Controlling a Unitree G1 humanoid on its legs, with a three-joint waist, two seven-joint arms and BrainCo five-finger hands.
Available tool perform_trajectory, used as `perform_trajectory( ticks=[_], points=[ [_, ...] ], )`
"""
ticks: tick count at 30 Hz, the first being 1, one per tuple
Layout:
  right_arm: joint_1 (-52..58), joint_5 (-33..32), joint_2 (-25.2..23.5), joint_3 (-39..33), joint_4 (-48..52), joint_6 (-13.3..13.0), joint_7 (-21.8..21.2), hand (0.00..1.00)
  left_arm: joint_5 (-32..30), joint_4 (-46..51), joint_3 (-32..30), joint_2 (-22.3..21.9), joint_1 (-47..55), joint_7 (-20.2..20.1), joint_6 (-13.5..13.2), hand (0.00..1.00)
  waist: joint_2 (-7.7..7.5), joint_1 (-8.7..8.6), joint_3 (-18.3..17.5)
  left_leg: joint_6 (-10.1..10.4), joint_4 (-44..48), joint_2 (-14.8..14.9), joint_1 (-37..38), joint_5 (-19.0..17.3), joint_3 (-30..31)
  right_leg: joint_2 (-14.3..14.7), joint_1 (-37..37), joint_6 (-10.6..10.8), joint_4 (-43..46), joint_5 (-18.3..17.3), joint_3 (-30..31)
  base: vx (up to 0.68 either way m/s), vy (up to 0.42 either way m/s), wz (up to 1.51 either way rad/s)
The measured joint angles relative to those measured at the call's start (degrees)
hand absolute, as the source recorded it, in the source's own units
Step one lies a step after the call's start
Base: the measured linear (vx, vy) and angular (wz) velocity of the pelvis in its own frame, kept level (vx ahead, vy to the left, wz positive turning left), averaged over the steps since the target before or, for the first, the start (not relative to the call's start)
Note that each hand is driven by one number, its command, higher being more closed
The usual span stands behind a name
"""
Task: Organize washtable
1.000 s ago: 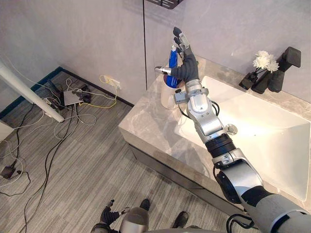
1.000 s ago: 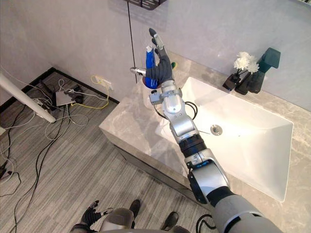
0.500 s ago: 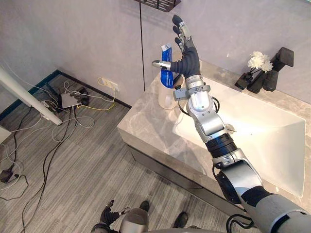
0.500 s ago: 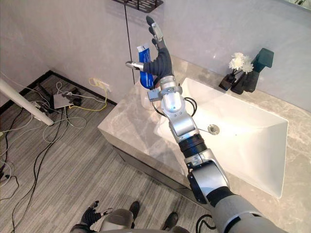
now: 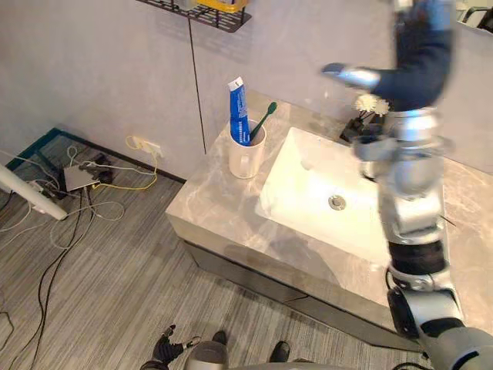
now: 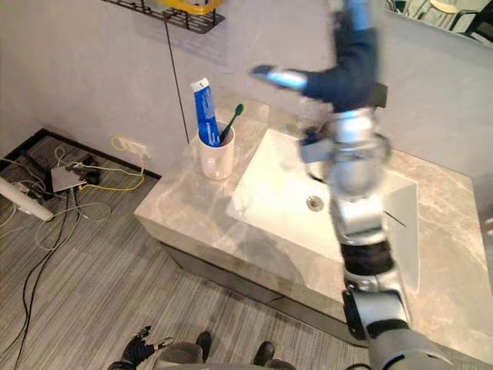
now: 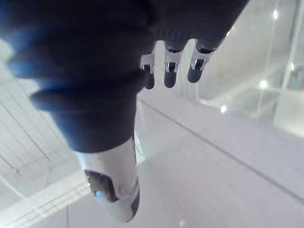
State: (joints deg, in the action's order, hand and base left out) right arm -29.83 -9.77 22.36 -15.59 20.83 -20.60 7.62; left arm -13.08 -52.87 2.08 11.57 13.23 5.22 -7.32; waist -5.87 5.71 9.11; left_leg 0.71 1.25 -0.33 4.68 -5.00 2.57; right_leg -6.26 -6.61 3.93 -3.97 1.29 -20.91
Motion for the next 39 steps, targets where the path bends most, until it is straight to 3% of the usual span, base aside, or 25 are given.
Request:
perform_trajectory(
  ticks=[5,7,10,13,17,20,23,26,31,39],
  points=[
    [12.8,-4.7,-0.2,-18.6,2.7,-3.5,2.7,0.00,0.1,-1.7,0.0,-0.3,0.4,-0.3,0.0,0.00,1.03,-3.51,-2.2,0.0,-1.0,0.3,0.1,0.0,-1.5,0.2,1.1,0.0,0.0,0.0,1.3,-0.01,0.004,-0.18],
    [19.9,-8.1,-2.9,-24.6,2.5,-3.9,3.7,0.00,0.1,-1.8,-0.6,-1.0,0.5,-0.3,0.0,0.00,1.88,-4.84,-3.1,0.0,-1.3,0.4,0.1,0.0,-2.5,0.3,2.1,0.1,0.0,0.1,2.3,0.03,0.017,-0.21],
    [27.2,-10.6,-8.7,-27.3,0.5,-4.2,5.0,0.00,0.2,-1.8,-2.2,-1.9,0.3,-1.2,0.1,0.00,2.65,-6.68,-3.9,0.0,-1.3,0.5,0.2,0.0,-3.5,0.5,2.7,0.0,0.0,0.1,3.7,0.03,0.008,-0.21],
    [33.7,-11.1,-13.5,-27.3,-3.7,-3.5,5.6,0.00,1.4,-1.8,-2.7,-2.2,0.0,-1.5,0.1,0.00,2.75,-7.44,-4.1,-0.1,-1.3,0.7,0.4,-0.1,-4.7,0.7,3.0,0.0,-0.1,0.2,4.5,-0.01,-0.002,-0.22],
    [45.7,-10.9,-23.8,-27.3,-7.5,0.7,6.5,0.00,3.5,-1.8,-5.5,-3.7,0.5,-1.5,0.4,0.00,3.26,-7.96,-4.4,-0.2,-1.3,1.7,1.1,-1.4,-8.3,1.6,3.5,-0.1,-0.1,0.2,7.2,-0.03,-0.012,-0.35],
    [49.6,-11.0,-26.7,-26.6,-8.4,1.8,7.2,0.00,4.0,-1.8,-7.9,-5.1,0.8,-1.5,0.5,0.00,4.22,-8.50,-5.0,-0.2,-1.2,2.0,1.2,-1.9,-9.8,1.7,3.8,-0.1,0.0,0.2,7.8,-0.02,-0.006,-0.32],
    [51.4,-13.3,-27.2,-24.6,-12.7,2.2,7.4,0.00,5.9,-1.4,-9.9,-6.4,1.1,-1.4,0.6,0.00,5.10,-8.84,-5.3,0.1,-1.1,2.4,2.2,-2.4,-12.1,1.9,3.8,-0.1,0.8,0.1,8.7,0.02,0.003,-0.28],
    [53.9,-15.2,-27.5,-17.8,-18.8,2.9,7.2,0.00,7.3,-0.1,-9.9,-6.9,1.1,-1.4,0.6,0.00,5.39,-8.05,-5.5,0.5,-0.7,3.3,3.3,-3.0,-15.2,2.2,3.7,0.0,2.0,-0.6,9.0,0.00,-0.013,-0.13],
    [56.3,-15.6,-27.7,-8.9,-34.7,7.0,3.1,0.00,9.0,0.5,-9.9,-7.5,1.1,-1.2,0.5,0.00,5.30,-7.63,-5.5,1.1,-0.1,4.3,4.7,-3.5,-18.8,2.0,2.8,0.0,5.0,-3.4,7.7,-0.01,-0.026,0.09],
    [55.6,-14.8,-27.3,-7.1,-52.7,10.0,-0.5,0.00,8.9,-1.1,-9.4,-7.9,0.3,-1.0,0.2,0.00,6.07,-6.21,-5.5,1.4,-0.3,4.4,5.4,-3.6,-18.1,2.2,1.5,0.0,4.1,-3.5,6.3,0.00,-0.025,0.09]
  ],
)
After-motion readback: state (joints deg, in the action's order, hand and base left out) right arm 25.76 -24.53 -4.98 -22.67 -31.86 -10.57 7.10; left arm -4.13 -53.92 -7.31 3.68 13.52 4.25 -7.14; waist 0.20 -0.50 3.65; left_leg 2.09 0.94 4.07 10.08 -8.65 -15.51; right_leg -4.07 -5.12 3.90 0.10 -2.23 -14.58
